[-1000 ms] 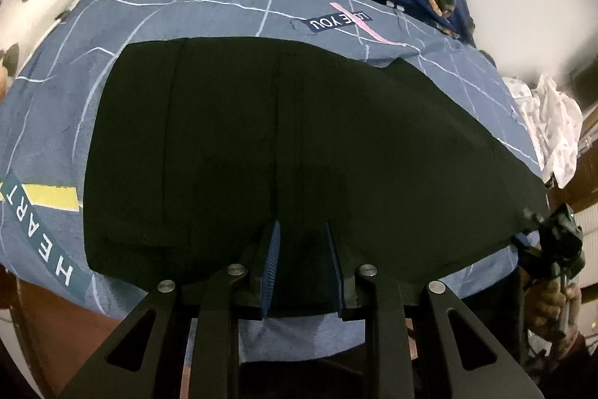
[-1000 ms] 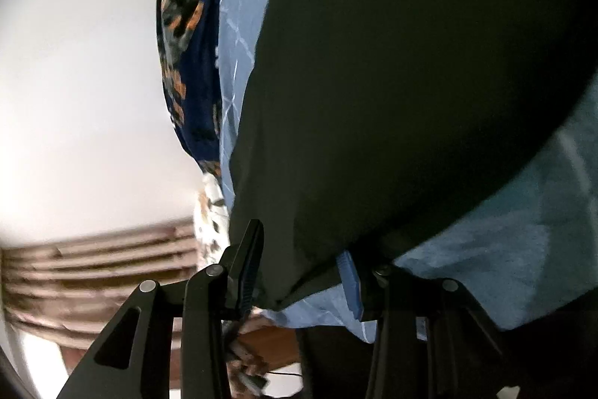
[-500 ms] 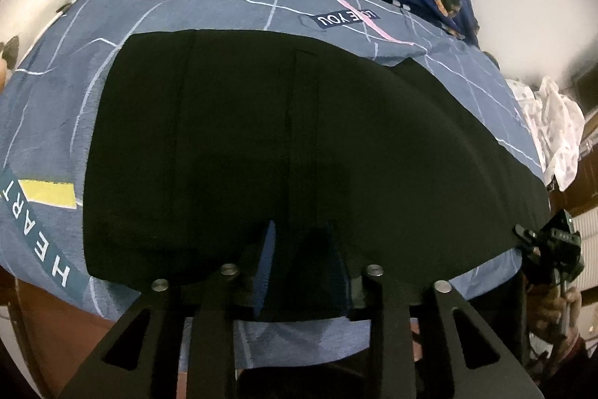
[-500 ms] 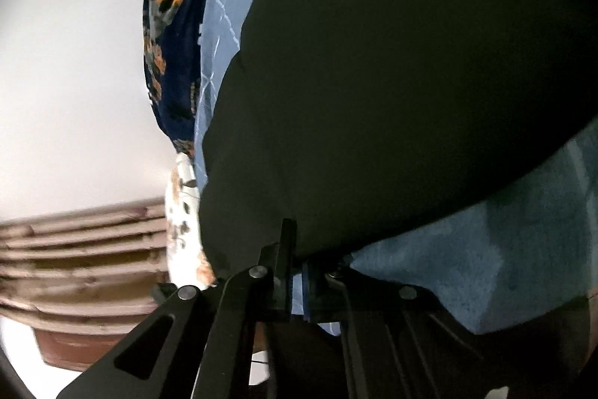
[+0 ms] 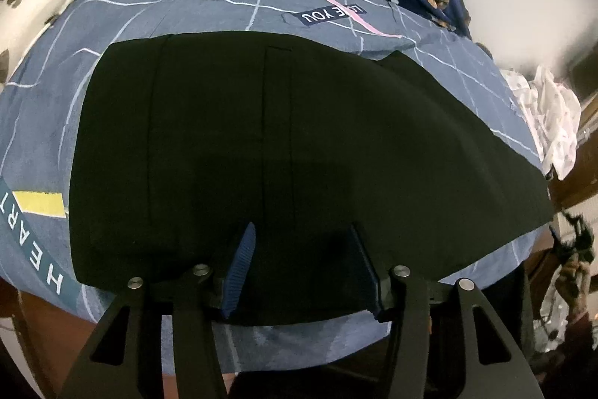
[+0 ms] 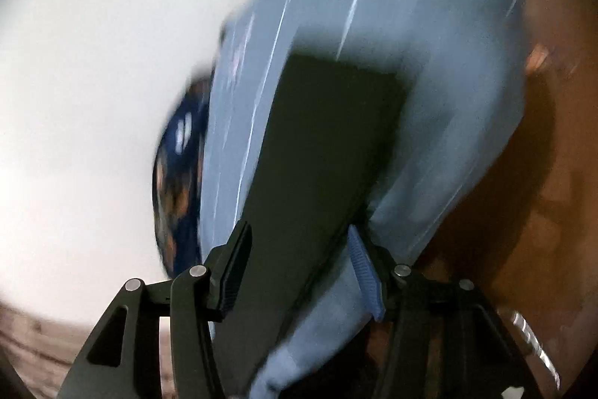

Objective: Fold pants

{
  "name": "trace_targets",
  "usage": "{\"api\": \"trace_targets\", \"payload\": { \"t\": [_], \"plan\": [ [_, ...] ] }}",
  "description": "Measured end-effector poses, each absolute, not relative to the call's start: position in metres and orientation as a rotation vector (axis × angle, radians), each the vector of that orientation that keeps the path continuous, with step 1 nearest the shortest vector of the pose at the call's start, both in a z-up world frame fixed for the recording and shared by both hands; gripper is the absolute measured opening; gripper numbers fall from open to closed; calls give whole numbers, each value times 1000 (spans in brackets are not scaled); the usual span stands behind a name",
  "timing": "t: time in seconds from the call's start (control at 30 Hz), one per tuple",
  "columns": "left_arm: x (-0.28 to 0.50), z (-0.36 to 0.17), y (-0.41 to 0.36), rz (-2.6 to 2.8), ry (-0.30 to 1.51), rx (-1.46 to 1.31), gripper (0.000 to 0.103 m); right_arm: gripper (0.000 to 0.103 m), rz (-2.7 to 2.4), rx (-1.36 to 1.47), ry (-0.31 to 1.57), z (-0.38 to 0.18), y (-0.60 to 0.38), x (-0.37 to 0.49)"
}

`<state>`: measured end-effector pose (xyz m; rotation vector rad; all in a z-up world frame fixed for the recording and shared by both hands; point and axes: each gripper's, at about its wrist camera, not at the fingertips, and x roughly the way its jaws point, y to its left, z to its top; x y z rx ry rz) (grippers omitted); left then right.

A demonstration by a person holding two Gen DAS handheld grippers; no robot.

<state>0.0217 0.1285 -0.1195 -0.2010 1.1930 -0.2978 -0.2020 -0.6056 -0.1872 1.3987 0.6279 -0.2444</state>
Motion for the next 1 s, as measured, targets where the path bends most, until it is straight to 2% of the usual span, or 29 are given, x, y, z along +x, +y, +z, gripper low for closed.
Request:
{"api": "trace_targets", "payload": {
  "t": [0.1,0.17,0.3,0.5,0.57,0.63,0.73,0.8,0.9,1.0],
  "plan": [
    [22,-119,131,-298,1191,-226,53,51,-345,1449,550,-194,-645,-236],
    [22,-119,132,-299,1184,-233,53,51,-370,1466,570,-205,-656,-245],
    [23,-119,130,-305,1175,-205,53,51,-336,1518,559,-221,-657,-234],
    [22,-119,126,-311,1171,-181,59,51,-224,1483,578,-216,-644,-196],
    [21,-119,124,-313,1168,-166,60,43,-222,1411,613,-202,-637,-185],
    [21,-119,122,-314,1167,-156,62,24,-214,1322,639,-185,-630,-176],
    [22,-120,120,-322,1166,-150,67,23,-183,1262,632,-171,-630,-167],
    [21,-120,119,-324,1165,-143,68,24,-185,1253,676,-176,-635,-160],
    [22,-120,118,-325,1164,-136,68,44,-198,1327,697,-197,-644,-160],
    [21,-120,118,-326,1165,-143,68,54,-159,1439,623,-210,-649,-166]
  ]
}}
